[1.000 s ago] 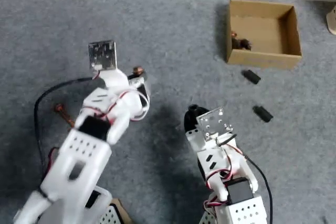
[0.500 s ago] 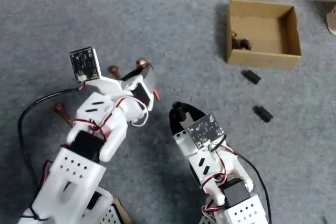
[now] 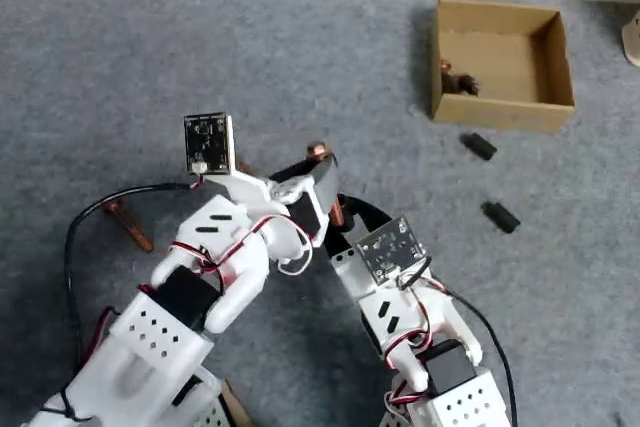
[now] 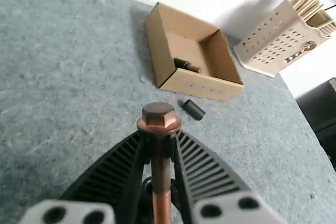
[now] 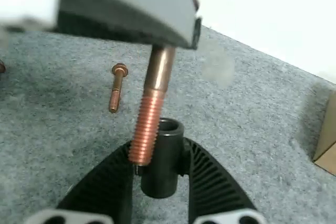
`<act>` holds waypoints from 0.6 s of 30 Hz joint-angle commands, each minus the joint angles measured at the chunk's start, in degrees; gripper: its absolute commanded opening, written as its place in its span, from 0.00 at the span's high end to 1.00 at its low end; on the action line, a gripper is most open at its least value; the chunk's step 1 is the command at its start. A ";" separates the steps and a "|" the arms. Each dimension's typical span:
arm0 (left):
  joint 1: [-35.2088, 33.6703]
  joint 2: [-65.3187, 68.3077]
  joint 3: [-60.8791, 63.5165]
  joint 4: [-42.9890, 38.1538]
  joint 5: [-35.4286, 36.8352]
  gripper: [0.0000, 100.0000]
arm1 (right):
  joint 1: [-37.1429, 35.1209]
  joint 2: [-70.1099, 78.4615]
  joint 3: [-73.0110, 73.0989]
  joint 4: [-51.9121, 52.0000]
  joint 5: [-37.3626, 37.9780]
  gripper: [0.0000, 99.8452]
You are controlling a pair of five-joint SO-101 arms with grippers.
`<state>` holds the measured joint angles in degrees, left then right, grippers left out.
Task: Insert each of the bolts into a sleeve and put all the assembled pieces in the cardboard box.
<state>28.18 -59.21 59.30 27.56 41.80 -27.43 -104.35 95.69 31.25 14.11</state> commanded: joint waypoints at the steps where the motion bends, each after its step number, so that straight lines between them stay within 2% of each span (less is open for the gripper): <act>1: 0.66 -1.54 -0.48 -1.93 0.00 0.99 | -0.40 -0.84 5.93 -1.63 -0.35 1.00; 7: 0.57 -1.45 -0.40 -7.65 -3.08 0.99 | -0.48 -0.84 5.93 -1.63 -0.35 1.00; 14: -1.36 -1.45 0.92 -8.88 -3.34 0.99 | -0.48 -0.84 5.93 -1.63 -0.35 1.00; 18: -2.86 -1.36 5.67 -15.82 -5.01 0.99 | -0.57 -0.84 5.93 -1.63 -0.35 1.00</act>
<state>26.95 -59.30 63.60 17.19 39.08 -27.43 -104.26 95.69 31.25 14.11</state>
